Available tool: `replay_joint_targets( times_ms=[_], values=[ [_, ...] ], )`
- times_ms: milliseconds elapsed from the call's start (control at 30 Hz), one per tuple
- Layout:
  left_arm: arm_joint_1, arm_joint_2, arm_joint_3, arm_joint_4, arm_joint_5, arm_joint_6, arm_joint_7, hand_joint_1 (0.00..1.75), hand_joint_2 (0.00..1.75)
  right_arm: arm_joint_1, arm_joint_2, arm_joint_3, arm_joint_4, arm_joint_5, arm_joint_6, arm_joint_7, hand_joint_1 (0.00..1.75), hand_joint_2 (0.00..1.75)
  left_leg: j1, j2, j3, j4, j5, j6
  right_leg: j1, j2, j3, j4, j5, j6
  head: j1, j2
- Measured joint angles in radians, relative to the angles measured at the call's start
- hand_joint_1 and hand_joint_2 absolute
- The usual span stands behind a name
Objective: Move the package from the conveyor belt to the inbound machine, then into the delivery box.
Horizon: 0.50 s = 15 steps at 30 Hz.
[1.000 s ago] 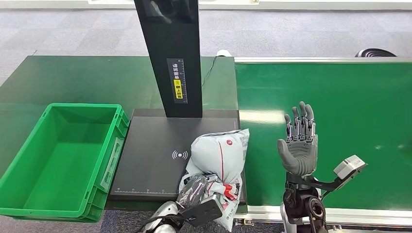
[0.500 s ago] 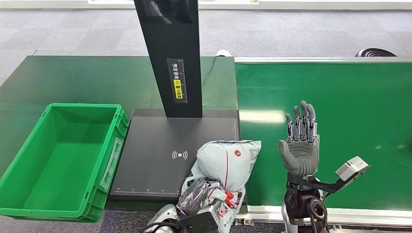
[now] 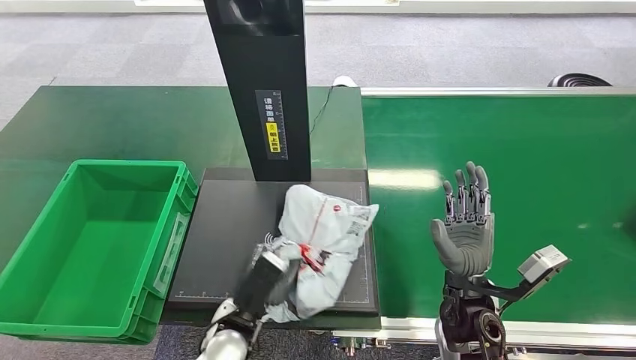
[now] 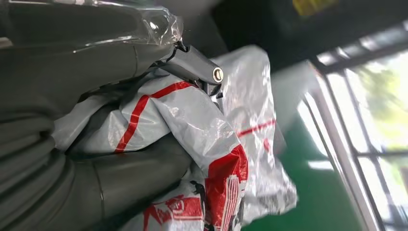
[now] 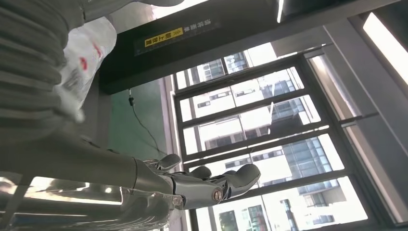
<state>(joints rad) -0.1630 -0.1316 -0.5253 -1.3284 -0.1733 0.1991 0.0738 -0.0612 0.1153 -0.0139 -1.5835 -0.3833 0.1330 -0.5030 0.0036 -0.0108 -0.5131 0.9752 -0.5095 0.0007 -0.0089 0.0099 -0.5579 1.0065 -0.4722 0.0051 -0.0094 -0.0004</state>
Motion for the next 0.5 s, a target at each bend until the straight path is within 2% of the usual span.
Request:
replay_joint_targets(
  times_ms=[67,200,267,300,500],
  values=[
    [0.025,0.007,0.062,-0.127,0.072,0.022,0.192,1.75,1.75,0.024,0.0,0.0,-0.008,-0.002,-0.007,-0.005,0.0,1.75,0.0,0.0,0.0,0.0,0.0,0.0,0.0,0.0,0.0,0.0,0.0,0.0,0.0,0.0],
    [0.061,0.012,0.186,-0.383,0.198,0.018,0.631,1.75,1.75,0.06,0.001,0.0,-0.029,-0.003,-0.017,-0.009,0.0,1.75,0.0,0.0,-0.002,0.0,0.0,0.0,0.0,0.0,-0.002,0.0,0.0,0.0,0.0,0.0],
    [0.069,0.01,0.248,-0.48,0.236,-0.004,0.771,1.75,1.75,0.065,0.001,0.0,-0.034,-0.002,-0.02,-0.009,0.0,1.75,0.0,0.0,-0.002,0.0,0.0,0.0,0.0,0.0,-0.002,0.0,0.0,0.0,0.0,0.0],
    [0.074,0.009,0.276,-0.519,0.25,-0.015,0.801,1.75,1.75,0.066,0.002,0.0,-0.035,-0.002,-0.02,-0.009,0.0,1.75,0.0,0.0,-0.002,0.0,0.0,0.0,0.0,0.0,-0.002,0.0,0.0,0.0,0.0,0.0],
    [0.106,-0.022,0.447,-0.691,0.336,-0.126,0.802,1.75,1.75,0.071,0.01,-0.001,-0.046,0.001,-0.02,-0.009,0.0,1.75,0.0,0.0,-0.002,0.0,0.0,0.0,0.0,0.0,-0.002,0.0,0.0,0.0,0.0,0.0]
  ],
)
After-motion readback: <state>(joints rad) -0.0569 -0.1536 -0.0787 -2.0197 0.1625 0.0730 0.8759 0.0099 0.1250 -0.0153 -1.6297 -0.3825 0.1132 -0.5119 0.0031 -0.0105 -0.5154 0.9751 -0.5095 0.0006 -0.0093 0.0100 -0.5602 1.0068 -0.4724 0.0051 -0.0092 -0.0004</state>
